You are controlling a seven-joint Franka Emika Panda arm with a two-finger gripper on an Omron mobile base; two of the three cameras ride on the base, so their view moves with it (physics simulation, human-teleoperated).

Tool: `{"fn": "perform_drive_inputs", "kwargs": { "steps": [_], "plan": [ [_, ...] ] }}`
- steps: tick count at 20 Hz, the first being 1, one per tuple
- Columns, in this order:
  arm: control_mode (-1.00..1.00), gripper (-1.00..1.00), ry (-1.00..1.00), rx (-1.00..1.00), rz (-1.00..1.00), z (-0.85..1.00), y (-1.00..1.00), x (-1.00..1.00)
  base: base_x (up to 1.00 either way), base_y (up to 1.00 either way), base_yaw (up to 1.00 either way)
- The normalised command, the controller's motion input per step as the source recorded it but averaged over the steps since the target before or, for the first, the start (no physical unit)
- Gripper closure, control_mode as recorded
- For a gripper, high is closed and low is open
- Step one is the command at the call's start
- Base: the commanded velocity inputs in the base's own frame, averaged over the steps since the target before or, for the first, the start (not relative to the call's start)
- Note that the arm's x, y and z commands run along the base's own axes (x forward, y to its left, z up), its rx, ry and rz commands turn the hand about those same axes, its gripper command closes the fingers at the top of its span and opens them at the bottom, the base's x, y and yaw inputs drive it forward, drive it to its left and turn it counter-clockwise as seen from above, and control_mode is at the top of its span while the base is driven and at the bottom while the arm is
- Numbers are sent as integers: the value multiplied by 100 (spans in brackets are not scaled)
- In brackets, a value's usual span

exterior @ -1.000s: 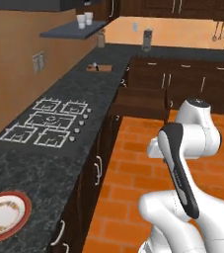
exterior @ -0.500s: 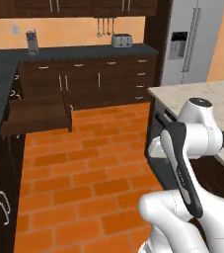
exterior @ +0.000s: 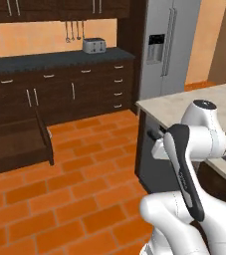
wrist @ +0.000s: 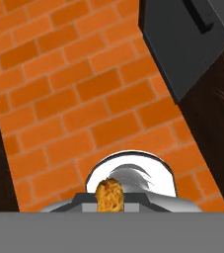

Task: Pick up the knife from the drawer and place it on the cutting board. Then place the meat from the plate to the cutting board.

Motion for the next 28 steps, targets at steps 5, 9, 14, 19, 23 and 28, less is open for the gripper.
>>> {"fn": "perform_drive_inputs", "kwargs": {
  "steps": [5, 9, 14, 19, 23, 28],
  "plan": [
    [100, 100, 0, 0, 0, 0, 0, 0, 100, 35, -7],
    [100, 100, 0, 0, 0, 0, 0, 0, 100, 34, 0],
    [100, 100, 0, 0, 0, 0, 0, 0, 100, 17, 0],
    [100, 100, 0, 0, 0, 0, 0, 0, 100, 0, 0],
    [100, 100, 0, 0, 0, 0, 0, 0, 100, 0, 8],
    [100, 100, 0, 0, 0, 0, 0, 0, 100, -11, 33]
  ]
}}
